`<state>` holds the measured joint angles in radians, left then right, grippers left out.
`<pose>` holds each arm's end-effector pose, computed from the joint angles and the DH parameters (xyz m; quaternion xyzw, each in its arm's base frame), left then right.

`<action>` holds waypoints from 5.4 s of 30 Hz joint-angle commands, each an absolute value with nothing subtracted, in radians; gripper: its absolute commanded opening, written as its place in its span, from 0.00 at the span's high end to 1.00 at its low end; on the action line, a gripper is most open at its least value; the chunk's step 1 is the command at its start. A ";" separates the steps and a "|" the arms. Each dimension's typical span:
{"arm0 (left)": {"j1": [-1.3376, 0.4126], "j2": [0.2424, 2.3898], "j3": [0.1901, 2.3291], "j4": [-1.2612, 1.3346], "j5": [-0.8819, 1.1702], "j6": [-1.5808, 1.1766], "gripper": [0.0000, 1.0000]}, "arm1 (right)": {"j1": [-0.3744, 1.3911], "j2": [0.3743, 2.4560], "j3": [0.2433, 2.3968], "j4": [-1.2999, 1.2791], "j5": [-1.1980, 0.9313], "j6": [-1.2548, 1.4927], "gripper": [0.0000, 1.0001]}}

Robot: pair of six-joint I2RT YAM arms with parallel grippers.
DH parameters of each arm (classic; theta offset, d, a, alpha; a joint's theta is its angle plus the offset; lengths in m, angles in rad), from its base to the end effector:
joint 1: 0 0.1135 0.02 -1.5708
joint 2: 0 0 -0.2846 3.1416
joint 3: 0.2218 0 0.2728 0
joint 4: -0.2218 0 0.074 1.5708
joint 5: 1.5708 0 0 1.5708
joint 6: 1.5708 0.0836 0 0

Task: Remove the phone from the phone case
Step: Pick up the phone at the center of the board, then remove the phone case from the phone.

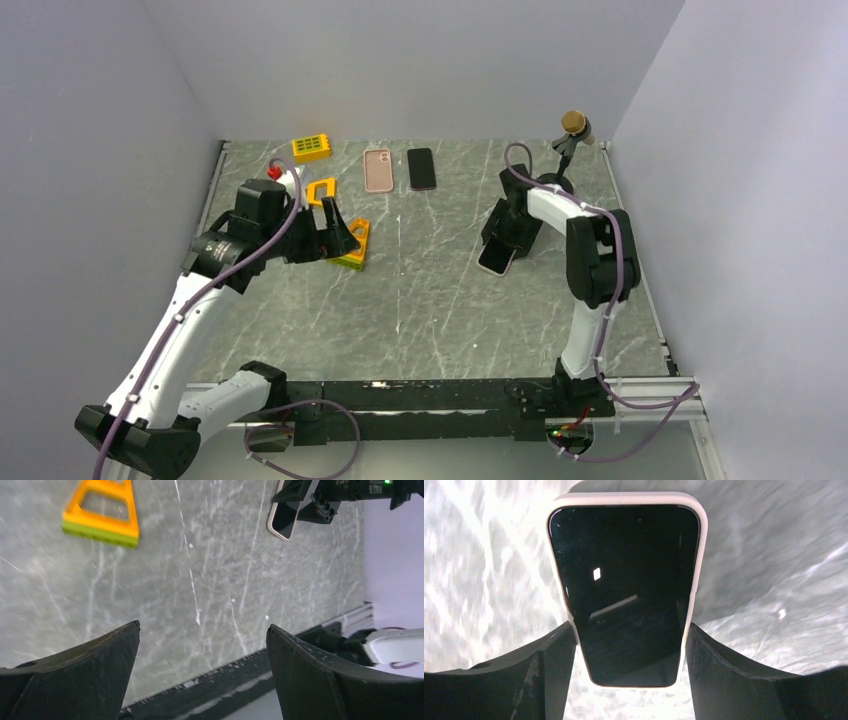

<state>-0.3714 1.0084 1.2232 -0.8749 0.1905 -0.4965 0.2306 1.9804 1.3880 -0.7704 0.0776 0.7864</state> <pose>0.2167 -0.1014 0.3739 -0.0141 0.8949 -0.2616 0.3613 0.4105 0.0897 0.1218 0.2765 0.9546 0.0168 0.1094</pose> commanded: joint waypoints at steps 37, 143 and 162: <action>-0.607 1.266 0.992 -0.356 0.401 -1.247 0.26 | 0.662 1.340 1.028 -0.294 -0.548 0.683 1.00; -0.364 1.145 0.739 0.924 1.007 -1.737 1.00 | 0.639 1.326 0.865 0.425 -1.178 0.714 1.00; -0.447 1.034 0.604 0.949 0.848 -1.873 1.00 | 0.773 1.400 1.413 -0.248 -0.232 0.133 1.00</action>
<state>-0.3382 1.0992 0.6022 0.8757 0.7746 -1.8214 0.7887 1.3972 1.3872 -0.4416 -0.9512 0.2001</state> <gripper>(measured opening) 0.174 0.055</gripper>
